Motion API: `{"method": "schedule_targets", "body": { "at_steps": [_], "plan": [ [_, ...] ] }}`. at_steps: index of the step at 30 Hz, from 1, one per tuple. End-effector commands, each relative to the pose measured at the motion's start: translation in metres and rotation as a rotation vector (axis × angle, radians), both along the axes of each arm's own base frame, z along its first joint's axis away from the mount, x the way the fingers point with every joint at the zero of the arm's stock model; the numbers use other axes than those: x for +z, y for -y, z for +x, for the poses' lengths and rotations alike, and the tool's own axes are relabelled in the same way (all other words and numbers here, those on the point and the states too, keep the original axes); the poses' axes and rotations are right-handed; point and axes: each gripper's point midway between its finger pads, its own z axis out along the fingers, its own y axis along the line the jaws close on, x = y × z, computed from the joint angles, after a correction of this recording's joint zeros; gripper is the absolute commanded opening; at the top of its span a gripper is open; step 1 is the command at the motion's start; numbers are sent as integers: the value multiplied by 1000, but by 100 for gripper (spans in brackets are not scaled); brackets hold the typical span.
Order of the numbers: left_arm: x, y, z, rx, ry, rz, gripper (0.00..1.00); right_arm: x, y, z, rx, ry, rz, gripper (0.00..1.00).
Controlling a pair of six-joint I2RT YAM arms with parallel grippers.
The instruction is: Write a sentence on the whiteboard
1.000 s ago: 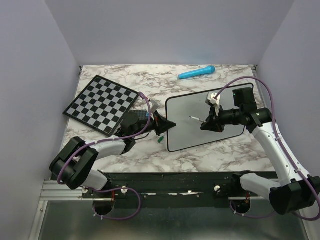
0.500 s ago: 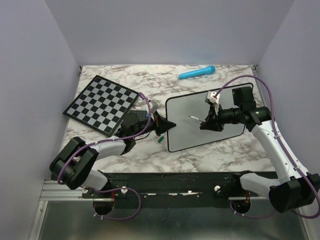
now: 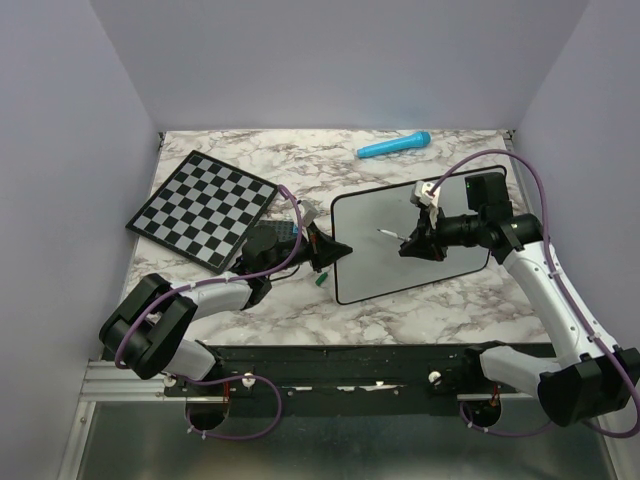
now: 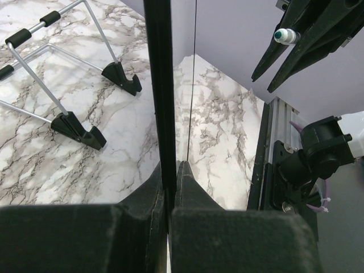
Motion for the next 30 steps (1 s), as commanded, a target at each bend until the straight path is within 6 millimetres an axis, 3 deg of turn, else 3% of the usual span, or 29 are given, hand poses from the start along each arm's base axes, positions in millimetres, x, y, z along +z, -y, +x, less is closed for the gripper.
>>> {"method": "schedule_targets", "body": {
  "at_steps": [1, 7, 13, 24, 30],
  "plan": [
    [-14, -9, 14, 82, 38, 63, 0, 7, -1, 6, -5, 55, 20, 0],
    [-14, -8, 12, 79, 40, 61, 0, 5, -4, 3, 19, 64, 43, 0],
    [-13, -8, 13, 87, 38, 57, 0, 17, -9, 2, 26, 33, 76, 0],
    [-15, -9, 12, 92, 37, 62, 0, 13, -17, 12, 19, 56, 61, 0],
    [-13, -7, 11, 87, 40, 61, 0, 23, -20, 15, 27, 75, 57, 1]
  ]
}}
